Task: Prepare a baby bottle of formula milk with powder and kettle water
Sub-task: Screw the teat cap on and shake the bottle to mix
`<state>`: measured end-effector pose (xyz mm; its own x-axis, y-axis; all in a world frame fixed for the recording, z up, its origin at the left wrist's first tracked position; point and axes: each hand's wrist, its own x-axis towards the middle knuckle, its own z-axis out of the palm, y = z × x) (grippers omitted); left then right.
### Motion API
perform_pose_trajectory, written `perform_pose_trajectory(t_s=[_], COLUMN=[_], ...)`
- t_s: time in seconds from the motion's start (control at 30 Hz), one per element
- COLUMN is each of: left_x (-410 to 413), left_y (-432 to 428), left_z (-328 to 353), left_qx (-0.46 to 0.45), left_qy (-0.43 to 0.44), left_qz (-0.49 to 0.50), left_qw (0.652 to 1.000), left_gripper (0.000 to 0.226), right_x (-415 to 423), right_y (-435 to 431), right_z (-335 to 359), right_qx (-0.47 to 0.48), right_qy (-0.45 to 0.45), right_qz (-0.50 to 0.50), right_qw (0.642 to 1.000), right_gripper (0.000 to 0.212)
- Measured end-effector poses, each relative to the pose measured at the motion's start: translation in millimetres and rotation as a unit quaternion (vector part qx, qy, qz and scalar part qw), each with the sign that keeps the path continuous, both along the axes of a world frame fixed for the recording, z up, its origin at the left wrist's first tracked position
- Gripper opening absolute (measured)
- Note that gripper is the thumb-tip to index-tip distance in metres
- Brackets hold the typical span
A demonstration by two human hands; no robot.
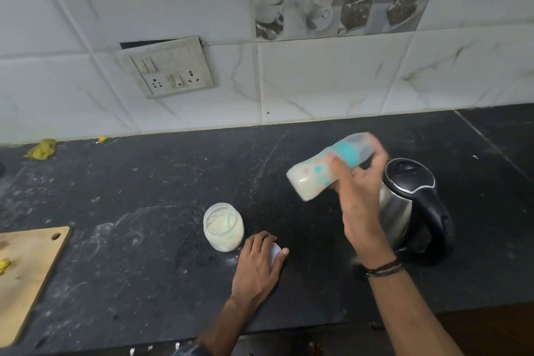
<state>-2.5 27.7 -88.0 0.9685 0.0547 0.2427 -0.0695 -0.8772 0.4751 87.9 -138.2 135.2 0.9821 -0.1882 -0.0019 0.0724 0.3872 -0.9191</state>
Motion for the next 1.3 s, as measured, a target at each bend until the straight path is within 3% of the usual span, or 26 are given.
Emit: perform_pose_trajectory(t_s=[0.1,0.23,0.37,0.5,0.63,0.77,0.9,1.03,1.17,1.3], left_x=[1,1,1,0,1,1,1,0,0,0], left_y=[-2,0,-2,1,-1,0,-2,1,0,1], left_z=[0,1,1,1,1,1,2,3,3,2], left_qx=[0.003,0.003,0.001,0.003,0.000,-0.008,-0.018,-0.035,-0.032,-0.028], left_qy=[0.003,-0.004,-0.002,0.003,-0.005,-0.009,-0.007,-0.004,0.000,-0.004], left_qz=[0.003,-0.002,0.005,-0.001,0.005,0.001,0.008,0.006,0.004,0.001], left_qw=[1.000,1.000,1.000,1.000,1.000,1.000,1.000,0.999,0.999,1.000], left_gripper=[0.057,0.056,0.056,0.055,0.055,0.051,0.050,0.049,0.051,0.050], right_x=[4,3,3,-6,-3,-4,-1,-7,-6,-12], right_y=[-5,-7,-8,-4,-6,-8,-14,-9,-12,-12], right_z=[5,0,-1,-5,1,3,6,4,2,-5], right_qx=[0.092,-0.012,0.107,-0.024,0.083,-0.018,0.106,0.010,0.117,-0.013], right_qy=[0.000,0.026,0.035,0.040,0.034,0.030,0.031,0.038,0.038,0.039], right_qz=[-0.082,0.014,-0.077,0.026,-0.069,0.006,-0.086,-0.017,-0.098,-0.015], right_qw=[0.992,0.999,0.991,0.999,0.994,0.999,0.990,0.999,0.988,0.999], right_gripper=[0.054,0.056,0.059,0.060,0.061,0.057,0.056,0.057,0.058,0.060])
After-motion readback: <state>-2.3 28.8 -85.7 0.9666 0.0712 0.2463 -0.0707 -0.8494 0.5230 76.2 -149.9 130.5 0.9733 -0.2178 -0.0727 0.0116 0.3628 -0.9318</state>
